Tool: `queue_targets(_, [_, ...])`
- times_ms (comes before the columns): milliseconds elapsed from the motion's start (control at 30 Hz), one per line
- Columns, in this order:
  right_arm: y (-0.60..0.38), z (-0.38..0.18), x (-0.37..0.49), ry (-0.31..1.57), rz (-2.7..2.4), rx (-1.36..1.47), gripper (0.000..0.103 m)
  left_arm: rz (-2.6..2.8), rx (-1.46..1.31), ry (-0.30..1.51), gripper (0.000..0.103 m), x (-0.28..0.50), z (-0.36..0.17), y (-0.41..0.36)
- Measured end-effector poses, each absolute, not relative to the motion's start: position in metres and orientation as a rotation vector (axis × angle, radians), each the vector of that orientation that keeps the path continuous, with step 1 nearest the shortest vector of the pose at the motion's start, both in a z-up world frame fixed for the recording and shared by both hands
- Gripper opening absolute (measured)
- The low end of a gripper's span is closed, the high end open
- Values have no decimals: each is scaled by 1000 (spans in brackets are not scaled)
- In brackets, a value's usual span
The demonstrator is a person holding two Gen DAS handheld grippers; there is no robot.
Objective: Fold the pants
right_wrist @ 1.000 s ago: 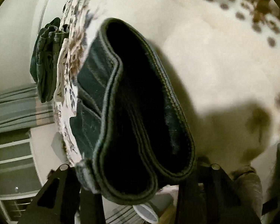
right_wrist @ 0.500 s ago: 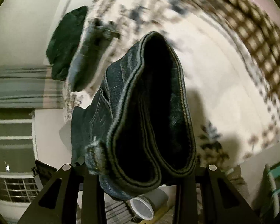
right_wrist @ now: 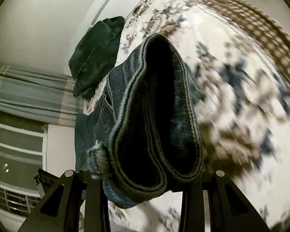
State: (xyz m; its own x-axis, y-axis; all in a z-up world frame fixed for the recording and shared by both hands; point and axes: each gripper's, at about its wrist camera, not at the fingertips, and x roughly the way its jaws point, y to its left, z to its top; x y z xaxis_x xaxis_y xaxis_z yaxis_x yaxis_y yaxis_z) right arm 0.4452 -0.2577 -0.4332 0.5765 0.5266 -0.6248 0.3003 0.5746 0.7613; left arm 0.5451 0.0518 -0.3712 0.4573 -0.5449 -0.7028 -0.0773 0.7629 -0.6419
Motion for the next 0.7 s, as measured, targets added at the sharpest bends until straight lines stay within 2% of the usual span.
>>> queue_targets(167, [-247,-472,546,993,185,981,36,-316,-677,1094,19,624,-422,62])
queue_targets(267, [-243,-515,587,1051,181,963,36,-301,-669,1144,19,650,-459,65])
queue_targets(367, [-243,-542,595,1100,175,967,36,-307,-675,1172,20,651,-479,68])
queue_targets(500, [-244,-548,591,1111,176,965,38,-327,-680,1172,21,637,-477,68])
queue_targets(633, [-245,-547,592,1166,138,921,47,-272,-602,1210,30,632,-469,64])
queue_targets(700, [-241,-540,591,1191,113,844,60,-225,-518,1222,39,629,-459,59])
